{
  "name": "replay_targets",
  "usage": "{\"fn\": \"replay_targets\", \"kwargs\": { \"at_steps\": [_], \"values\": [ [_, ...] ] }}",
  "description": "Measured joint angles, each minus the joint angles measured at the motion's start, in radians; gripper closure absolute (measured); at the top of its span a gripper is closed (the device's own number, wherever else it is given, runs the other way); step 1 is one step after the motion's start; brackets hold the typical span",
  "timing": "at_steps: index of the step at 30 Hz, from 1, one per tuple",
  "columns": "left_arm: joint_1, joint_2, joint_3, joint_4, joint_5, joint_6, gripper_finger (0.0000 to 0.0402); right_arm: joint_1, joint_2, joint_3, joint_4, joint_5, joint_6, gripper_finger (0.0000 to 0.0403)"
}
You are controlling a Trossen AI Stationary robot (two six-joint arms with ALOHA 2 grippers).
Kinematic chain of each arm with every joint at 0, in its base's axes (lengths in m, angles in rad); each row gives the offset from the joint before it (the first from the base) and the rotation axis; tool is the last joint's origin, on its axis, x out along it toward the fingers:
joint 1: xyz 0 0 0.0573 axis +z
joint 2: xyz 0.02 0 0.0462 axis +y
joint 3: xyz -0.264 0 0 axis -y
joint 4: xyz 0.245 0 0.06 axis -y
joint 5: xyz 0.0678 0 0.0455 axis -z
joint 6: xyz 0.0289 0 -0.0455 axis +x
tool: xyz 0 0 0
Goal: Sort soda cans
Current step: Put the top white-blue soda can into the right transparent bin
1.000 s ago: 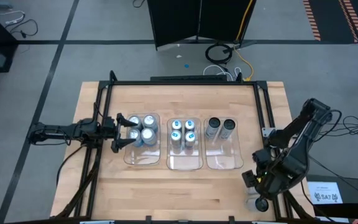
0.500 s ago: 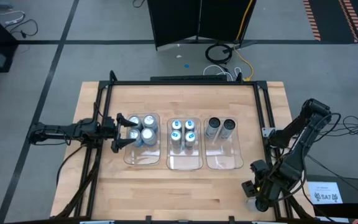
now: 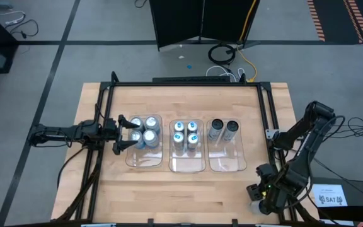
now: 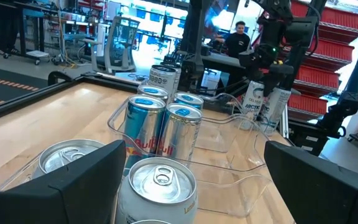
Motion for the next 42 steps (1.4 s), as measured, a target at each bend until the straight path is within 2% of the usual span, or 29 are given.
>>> {"fn": "replay_targets", "kwargs": {
  "at_steps": [12,22,29,37,42],
  "values": [
    [0.000,0.000,0.000,-0.001,0.000,0.000,0.0012,0.000,0.032,0.002,0.001,-0.012,-0.035,0.0156],
    [0.000,0.000,0.000,-0.001,0.000,0.000,0.0012,0.000,0.036,0.020,-0.036,-0.017,-0.050,0.0152],
    [0.000,0.000,0.000,-0.001,0.000,0.000,0.0012,0.000,0.035,0.125,-0.161,-0.012,-0.084,0.0151],
    [0.000,0.000,0.000,-0.001,0.000,0.000,0.0012,-0.003,0.035,0.319,-0.330,0.141,-0.130,0.0150],
    [0.000,0.000,0.000,-0.001,0.000,0.000,0.0012,-0.016,0.034,0.402,-0.366,0.258,-0.231,0.0150]
  ]
}}
